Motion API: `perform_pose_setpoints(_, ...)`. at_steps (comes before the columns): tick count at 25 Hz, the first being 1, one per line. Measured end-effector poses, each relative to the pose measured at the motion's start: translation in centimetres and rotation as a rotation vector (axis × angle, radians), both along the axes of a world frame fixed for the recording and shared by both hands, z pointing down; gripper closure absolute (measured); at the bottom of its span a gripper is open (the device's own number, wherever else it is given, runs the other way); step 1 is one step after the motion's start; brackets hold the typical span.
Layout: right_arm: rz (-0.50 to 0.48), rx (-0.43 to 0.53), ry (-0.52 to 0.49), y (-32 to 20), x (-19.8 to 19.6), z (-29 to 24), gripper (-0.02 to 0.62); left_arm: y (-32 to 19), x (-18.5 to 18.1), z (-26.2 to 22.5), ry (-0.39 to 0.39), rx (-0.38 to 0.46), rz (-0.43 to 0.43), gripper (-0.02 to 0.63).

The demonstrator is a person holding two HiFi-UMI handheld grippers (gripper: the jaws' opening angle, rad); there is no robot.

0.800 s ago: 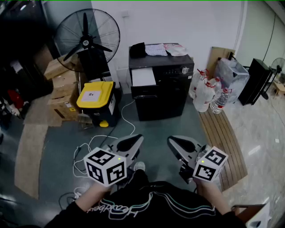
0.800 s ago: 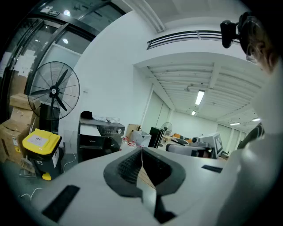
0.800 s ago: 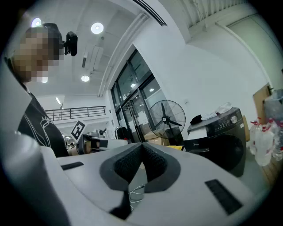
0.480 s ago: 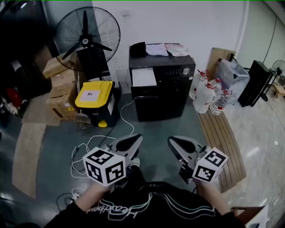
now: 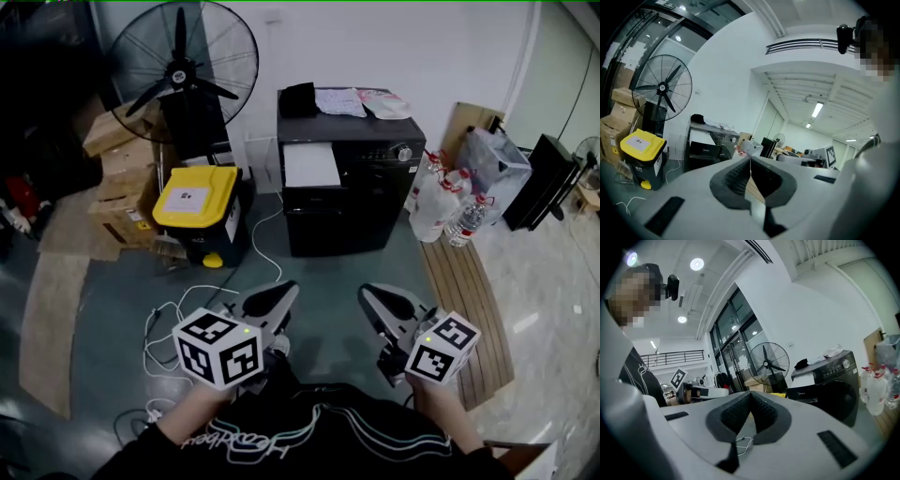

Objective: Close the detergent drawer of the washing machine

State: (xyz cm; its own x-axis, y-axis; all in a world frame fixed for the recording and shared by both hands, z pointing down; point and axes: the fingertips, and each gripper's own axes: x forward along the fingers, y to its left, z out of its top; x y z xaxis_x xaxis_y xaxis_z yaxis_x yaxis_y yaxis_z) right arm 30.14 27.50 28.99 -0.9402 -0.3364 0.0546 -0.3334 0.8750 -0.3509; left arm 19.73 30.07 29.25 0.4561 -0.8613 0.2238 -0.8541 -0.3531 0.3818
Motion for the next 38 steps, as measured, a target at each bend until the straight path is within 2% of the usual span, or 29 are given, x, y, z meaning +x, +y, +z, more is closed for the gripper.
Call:
perform_pose_setpoints(9, 0.050, -0.065, 0.028, -7.7, -6.3, 0.5, 0.569, -8.1, -6.6, 0.1, 0.012, -0.054, 0.044, 0.580)
perform_pose_setpoints(21, 0.165, -0.161, 0.083, -17.7, -13.8, 3.4, 0.568, -18.6, -15.0, 2.6, 0.018, -0.132, 0.125, 0.580)
perform_pose_setpoints(31, 0.275, -0.220, 0.118, -24.0, -17.2, 6.3, 0.569, -25.2, -19.2, 4.7, 0.020, -0.175, 0.198, 0.580)
perform_pose_setpoints(38, 0.346, -0.237, 0.154, -27.2, -18.1, 9.0, 0.568, -28.5, -20.9, 6.6, 0.004, -0.192, 0.238, 0.580)
